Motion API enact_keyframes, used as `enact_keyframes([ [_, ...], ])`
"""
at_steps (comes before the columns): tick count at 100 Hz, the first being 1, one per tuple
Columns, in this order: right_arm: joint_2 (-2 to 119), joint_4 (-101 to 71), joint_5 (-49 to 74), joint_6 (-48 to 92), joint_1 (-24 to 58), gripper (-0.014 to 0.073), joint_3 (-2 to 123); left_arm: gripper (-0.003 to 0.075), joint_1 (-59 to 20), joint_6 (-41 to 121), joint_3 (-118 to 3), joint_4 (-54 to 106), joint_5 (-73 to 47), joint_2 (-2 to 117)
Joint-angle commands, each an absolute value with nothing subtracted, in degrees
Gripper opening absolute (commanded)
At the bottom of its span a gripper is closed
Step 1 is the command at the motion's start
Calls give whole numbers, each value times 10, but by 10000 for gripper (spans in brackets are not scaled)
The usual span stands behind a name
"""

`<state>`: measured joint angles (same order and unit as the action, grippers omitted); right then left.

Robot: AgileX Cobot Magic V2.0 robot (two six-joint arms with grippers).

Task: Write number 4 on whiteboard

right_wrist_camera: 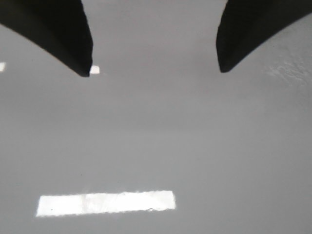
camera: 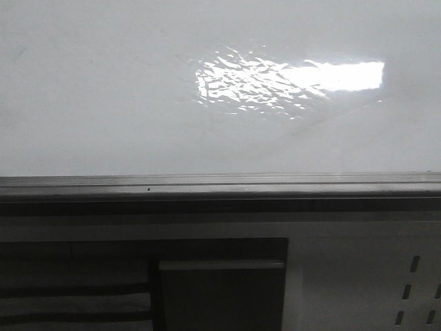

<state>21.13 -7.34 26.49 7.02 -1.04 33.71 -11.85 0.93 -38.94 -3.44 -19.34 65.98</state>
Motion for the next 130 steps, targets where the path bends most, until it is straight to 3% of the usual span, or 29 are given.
enact_keyframes([
  [1, 221, -71, 224, 70, -14, 479, 357, 349, -123, 10, -411, -34, -146, 656],
  [40, 221, -71, 224, 70, -14, 479, 357, 97, -123, 10, -411, -34, -118, 676],
  [71, 221, -71, 227, 70, -14, 479, 357, -21, -123, 10, -411, -34, -117, 676],
  [83, 221, -82, 249, 70, -14, 479, 367, -20, -123, 10, -418, -22, -132, 668],
  [106, 270, -110, 438, 102, -14, 472, 469, -20, -189, 110, -529, 0, -374, 646],
  [130, 379, -321, 608, 349, -14, 466, 555, -20, -300, 393, -647, 224, -568, 655],
])
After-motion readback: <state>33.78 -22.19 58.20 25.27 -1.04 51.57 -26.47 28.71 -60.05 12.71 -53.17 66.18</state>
